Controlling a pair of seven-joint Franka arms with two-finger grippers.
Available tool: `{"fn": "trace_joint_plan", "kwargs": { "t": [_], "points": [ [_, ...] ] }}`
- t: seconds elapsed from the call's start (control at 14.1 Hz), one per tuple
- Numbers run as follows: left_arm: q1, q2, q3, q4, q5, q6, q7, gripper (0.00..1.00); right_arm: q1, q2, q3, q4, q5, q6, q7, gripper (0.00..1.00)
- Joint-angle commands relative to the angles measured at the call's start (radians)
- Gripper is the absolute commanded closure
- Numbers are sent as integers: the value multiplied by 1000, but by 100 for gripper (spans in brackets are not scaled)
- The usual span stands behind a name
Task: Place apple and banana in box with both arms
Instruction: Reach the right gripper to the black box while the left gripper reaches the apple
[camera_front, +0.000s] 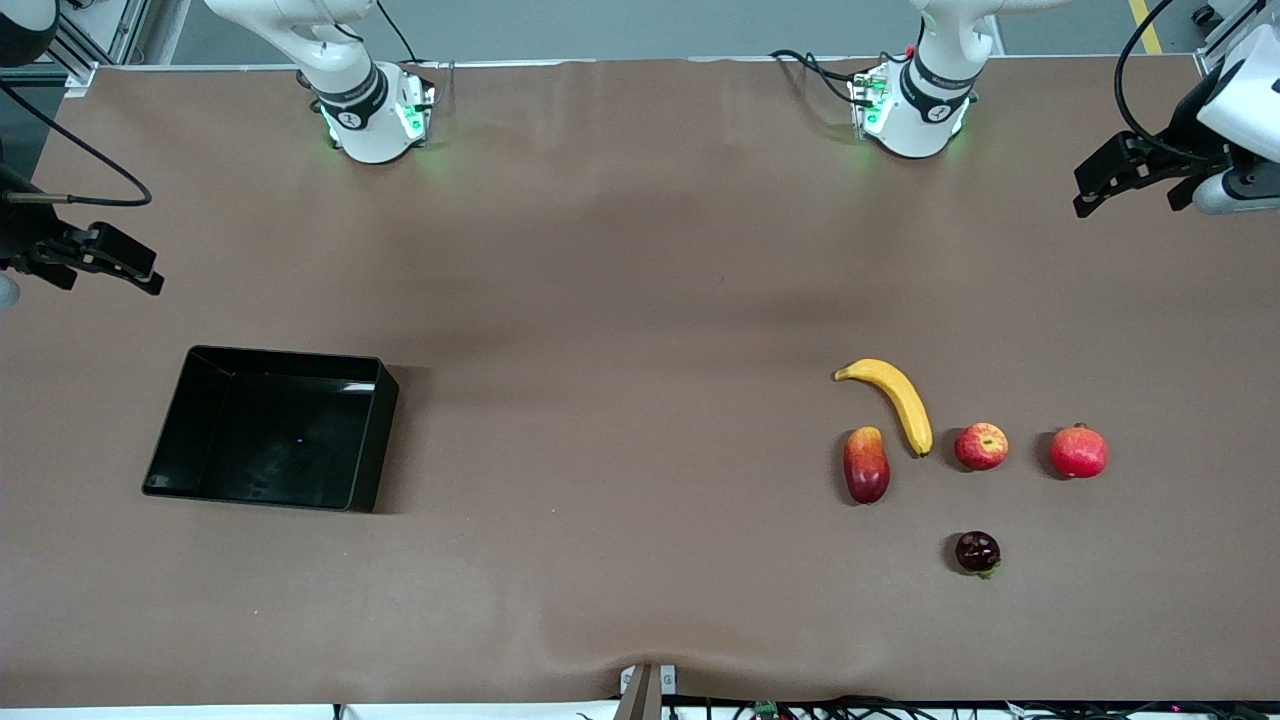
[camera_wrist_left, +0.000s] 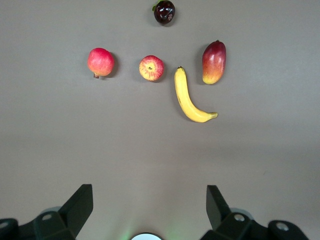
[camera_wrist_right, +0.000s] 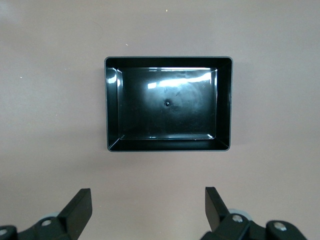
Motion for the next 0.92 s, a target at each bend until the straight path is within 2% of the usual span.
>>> {"fn": "trace_joint_plan", "kwargs": {
  "t": [0.0,0.28,0.43,0.5,0.64,0.85],
  "points": [
    [0,8,-11,18,-16,-31,14,0,14,1,-5,37,-10,-16,15,0],
    [-6,37,-13,45,-8,-36,18,0,59,6,-6,35,-16,-25,16,0],
    [-8,88,-16,83,-8,-38,13,0,69,27,-6,37,-20,-16,15,0],
    [-6,97,-27,73,-19,-44,8,0,74,30,-5,35,-19,-22,7,0],
    [-3,112,-28,-1,-84,-12,-15,0,91,50,-6,34,-23,-25,9,0],
    [-4,146,-42,-109,-76,128,-102,0,85,90,-8,35,-51,-8,16,0]
  ]
}}
